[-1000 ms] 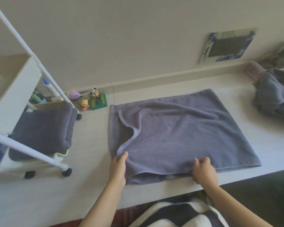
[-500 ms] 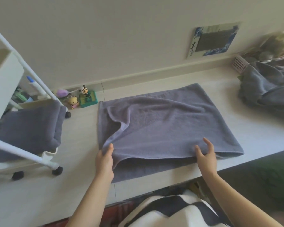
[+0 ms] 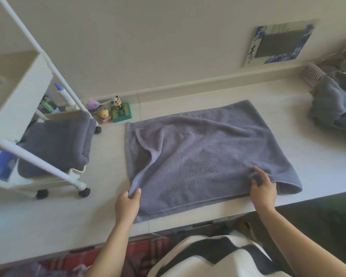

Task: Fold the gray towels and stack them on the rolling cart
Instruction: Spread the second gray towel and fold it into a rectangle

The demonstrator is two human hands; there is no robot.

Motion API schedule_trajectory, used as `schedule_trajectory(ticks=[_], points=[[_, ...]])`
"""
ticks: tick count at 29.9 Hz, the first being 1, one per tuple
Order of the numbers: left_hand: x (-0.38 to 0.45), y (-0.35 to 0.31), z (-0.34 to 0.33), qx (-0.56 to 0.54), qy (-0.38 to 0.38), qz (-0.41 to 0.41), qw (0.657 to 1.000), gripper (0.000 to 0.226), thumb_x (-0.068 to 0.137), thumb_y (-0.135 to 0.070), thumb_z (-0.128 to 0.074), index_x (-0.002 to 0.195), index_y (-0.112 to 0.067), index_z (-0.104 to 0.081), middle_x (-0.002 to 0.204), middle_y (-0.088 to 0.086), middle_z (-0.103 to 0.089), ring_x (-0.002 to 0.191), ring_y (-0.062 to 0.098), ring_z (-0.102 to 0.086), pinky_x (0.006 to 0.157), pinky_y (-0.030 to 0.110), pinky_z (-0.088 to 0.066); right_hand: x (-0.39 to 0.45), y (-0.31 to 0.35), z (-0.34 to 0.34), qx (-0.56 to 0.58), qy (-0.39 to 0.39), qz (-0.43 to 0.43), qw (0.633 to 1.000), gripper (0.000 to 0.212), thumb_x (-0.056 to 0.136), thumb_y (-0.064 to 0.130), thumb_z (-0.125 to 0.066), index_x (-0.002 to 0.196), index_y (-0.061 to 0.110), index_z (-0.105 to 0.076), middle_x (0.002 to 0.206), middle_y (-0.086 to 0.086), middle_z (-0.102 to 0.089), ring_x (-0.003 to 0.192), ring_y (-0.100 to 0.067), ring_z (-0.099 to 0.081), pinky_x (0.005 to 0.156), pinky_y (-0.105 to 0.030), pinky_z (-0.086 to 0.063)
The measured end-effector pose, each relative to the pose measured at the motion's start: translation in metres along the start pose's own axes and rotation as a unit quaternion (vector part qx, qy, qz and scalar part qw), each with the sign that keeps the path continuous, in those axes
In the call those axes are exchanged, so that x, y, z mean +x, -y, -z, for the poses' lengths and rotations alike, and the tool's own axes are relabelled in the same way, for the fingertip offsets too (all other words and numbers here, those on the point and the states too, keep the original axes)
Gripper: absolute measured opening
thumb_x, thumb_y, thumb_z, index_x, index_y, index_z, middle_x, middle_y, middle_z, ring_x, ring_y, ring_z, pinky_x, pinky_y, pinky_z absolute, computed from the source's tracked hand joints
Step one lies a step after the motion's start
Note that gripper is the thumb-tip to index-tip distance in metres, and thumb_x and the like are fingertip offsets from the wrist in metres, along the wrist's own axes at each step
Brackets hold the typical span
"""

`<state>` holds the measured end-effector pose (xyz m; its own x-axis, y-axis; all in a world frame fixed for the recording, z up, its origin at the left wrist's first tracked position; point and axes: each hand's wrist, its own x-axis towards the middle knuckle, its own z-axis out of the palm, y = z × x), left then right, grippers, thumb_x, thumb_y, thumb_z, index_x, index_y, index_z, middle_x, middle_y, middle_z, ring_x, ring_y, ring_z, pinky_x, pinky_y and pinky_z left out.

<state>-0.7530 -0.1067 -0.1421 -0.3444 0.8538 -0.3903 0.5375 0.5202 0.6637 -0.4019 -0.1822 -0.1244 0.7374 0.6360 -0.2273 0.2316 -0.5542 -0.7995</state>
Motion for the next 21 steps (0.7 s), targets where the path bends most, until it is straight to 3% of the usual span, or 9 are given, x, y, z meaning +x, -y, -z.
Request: schedule_trajectory(ticks=[4, 7, 12, 16, 21], points=[[-0.004, -0.004, 0.009, -0.005, 0.023, -0.014, 1.0, 0.032, 0.084, -0.026, -0.058, 0.069, 0.002, -0.055, 0.069, 0.017, -0.055, 0.068, 0.029, -0.048, 0.058, 0.036, -0.033, 0.01, -0.001, 0.006, 0.033, -0.023, -0.042, 0.998, 0.044, 0.093, 0.003, -0.042, 0.126, 0.029, -0.057, 0.116, -0.01, -0.047, 0.095, -0.033, -0.056, 0.088, -0.037, -0.049], [-0.011, -0.004, 0.01, 0.07, -0.002, -0.068, 0.995, 0.035, 0.086, -0.016, -0.057, 0.058, -0.004, -0.04, 0.057, 0.01, -0.043, 0.059, 0.029, -0.041, 0.052, 0.034, -0.027, 0.007, -0.003, 0.006, 0.024, -0.017, -0.039, 0.999, 0.044, 0.093, 0.003, -0.042, 0.125, 0.029, -0.057, 0.116, -0.01, -0.048, 0.095, -0.033, -0.056, 0.091, -0.04, -0.049], [-0.015, -0.005, -0.001, 0.141, -0.02, -0.127, 0.982, 0.023, 0.089, -0.015, -0.059, 0.08, 0.006, -0.054, 0.091, 0.025, -0.056, 0.087, 0.039, -0.055, 0.07, 0.035, -0.039, 0.008, -0.004, 0.008, 0.011, -0.01, -0.035, 0.999, 0.044, 0.093, 0.004, -0.041, 0.125, 0.029, -0.057, 0.12, -0.014, -0.049, 0.097, -0.03, -0.052, 0.095, -0.042, -0.047], [-0.019, -0.003, -0.004, 0.144, -0.021, -0.102, 0.984, 0.015, 0.093, -0.015, -0.051, 0.084, -0.007, -0.042, 0.088, 0.024, -0.061, 0.086, 0.042, -0.057, 0.062, 0.034, -0.033, 0.008, -0.003, 0.01, 0.003, 0.005, -0.03, 1.0, 0.042, 0.094, 0.006, -0.041, 0.129, 0.027, -0.054, 0.121, -0.015, -0.048, 0.101, -0.027, -0.05, 0.099, -0.043, -0.044], [-0.028, 0.003, -0.015, 0.233, -0.07, -0.135, 0.961, 0.018, 0.096, -0.019, -0.044, 0.1, -0.001, -0.047, 0.095, 0.023, -0.063, 0.082, 0.042, -0.063, 0.06, 0.035, -0.033, 0.009, -0.004, 0.009, -0.011, 0.005, -0.03, 0.999, 0.041, 0.095, 0.007, -0.042, 0.129, 0.027, -0.053, 0.121, -0.017, -0.047, 0.105, -0.032, -0.051, 0.099, -0.044, -0.044]])
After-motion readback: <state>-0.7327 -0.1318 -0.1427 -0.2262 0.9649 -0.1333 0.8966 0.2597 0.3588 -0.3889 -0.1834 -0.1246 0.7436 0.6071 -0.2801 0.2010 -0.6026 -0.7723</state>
